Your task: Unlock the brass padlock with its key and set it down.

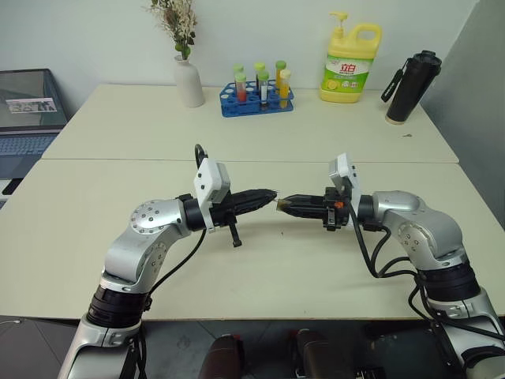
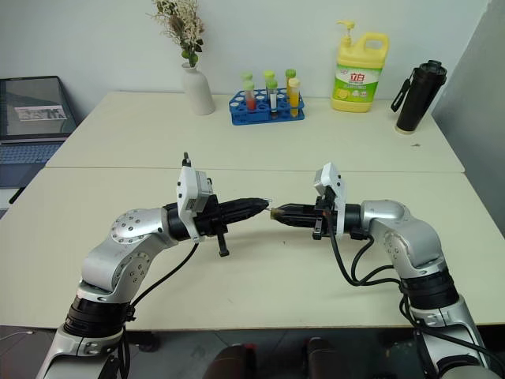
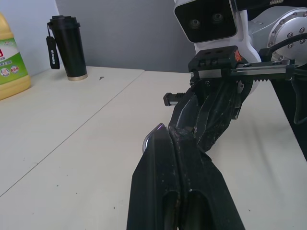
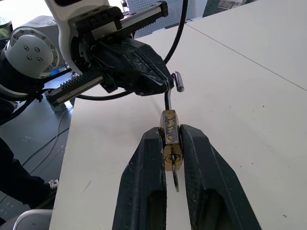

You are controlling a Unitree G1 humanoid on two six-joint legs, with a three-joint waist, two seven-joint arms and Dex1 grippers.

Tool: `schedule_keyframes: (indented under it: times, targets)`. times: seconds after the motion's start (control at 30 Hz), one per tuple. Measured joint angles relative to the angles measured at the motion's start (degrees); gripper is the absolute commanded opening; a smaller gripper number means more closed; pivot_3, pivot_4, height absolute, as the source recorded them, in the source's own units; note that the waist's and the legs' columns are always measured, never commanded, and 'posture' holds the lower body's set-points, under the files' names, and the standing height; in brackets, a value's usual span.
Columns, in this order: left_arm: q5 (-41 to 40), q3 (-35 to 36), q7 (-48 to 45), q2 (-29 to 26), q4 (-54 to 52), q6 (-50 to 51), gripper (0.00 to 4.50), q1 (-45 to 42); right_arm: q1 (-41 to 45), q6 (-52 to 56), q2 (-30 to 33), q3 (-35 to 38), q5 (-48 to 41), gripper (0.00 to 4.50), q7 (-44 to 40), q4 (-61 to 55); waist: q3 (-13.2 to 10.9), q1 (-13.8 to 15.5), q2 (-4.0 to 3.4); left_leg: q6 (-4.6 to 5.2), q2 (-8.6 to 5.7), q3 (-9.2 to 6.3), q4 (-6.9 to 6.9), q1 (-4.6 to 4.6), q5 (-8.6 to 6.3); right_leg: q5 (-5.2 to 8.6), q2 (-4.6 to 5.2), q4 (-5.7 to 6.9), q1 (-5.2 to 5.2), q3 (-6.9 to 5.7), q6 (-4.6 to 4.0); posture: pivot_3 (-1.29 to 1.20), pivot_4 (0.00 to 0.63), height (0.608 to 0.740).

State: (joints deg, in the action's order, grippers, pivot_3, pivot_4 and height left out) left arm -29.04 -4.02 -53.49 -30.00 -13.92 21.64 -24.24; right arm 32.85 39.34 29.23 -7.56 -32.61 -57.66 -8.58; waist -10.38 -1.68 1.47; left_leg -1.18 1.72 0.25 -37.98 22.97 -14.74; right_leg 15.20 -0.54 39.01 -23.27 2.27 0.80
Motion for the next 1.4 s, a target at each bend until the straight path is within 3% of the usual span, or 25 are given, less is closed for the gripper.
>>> schedule_keyframes:
  times: [0.13,0.23,0.33,0.4,0.63,1.1,1.4]
  targets:
    - [3.24,-0.1,-0.32,-2.24,-0.3,-3.38,0.0,1.15,-0.13,0.1,0.48,-0.14,0.22,0.14,0.0,0.01,0.0,-0.04,0.0,0.0,0.01,0.01,0.01,-0.01,0.0,0.0,0.0,0.0,0.0,0.01,-0.01,0.0,0.15,0.74]
    - [9.23,-0.47,-2.9,-7.13,0.54,-11.66,0.57,3.7,-0.11,1.7,1.97,-0.44,0.37,0.14,-0.03,0.22,-0.01,-0.11,-0.01,0.0,0.02,0.03,0.03,-0.02,0.0,0.0,0.0,-0.01,-0.02,0.03,-0.02,0.0,0.15,0.74]
    - [18.84,-0.8,-5.38,-13.16,6.19,-26.82,1.53,5.66,0.03,5.02,4.14,-0.88,0.47,0.14,-0.43,1.65,-0.01,0.03,-0.02,0.0,0.01,0.05,0.05,-0.04,0.0,0.02,0.02,-0.02,-0.03,0.02,-0.06,0.0,0.15,0.74]
    - [21.42,-1.22,-6.56,-13.71,8.5,-33.62,2.18,6.59,0.4,7.74,4.85,-1.55,0.47,0.14,-0.8,2.45,-0.01,0.03,-0.02,0.0,0.0,0.08,0.04,0.0,0.0,0.02,0.13,-0.04,-0.03,0.04,-0.06,0.0,0.15,0.74]
    - [21.28,-1.87,-10.58,-16.92,7.11,-39.57,4.45,13.18,3.6,18.24,4.15,-3.22,0.45,0.14,1.08,7.45,-0.02,-0.02,-0.03,0.01,0.06,0.07,0.08,0.0,-0.01,0.03,0.25,-0.04,-0.06,0.02,-0.07,0.0,0.15,0.74]
    - [21.38,-2.21,-7.86,-14.73,3.71,-39.17,4.5,13.82,9.05,22.41,-1.42,-8.6,5.49,0.14,3.94,19.24,-0.02,-0.15,-0.04,0.01,0.06,0.07,0.07,0.01,-0.01,0.03,0.13,-0.03,-0.07,0.02,-0.06,0.0,0.15,0.74]
    - [21.17,-3.29,-7.26,-13.29,2.27,-37.05,4.5,13.65,10.61,21.11,-0.06,-9.36,7.88,3.19,2.61,22.28,-0.02,0.06,-0.04,0.01,0.0,0.06,0.04,0.01,-0.01,0.03,0.12,-0.02,-0.05,-0.01,-0.05,0.0,0.15,0.74]
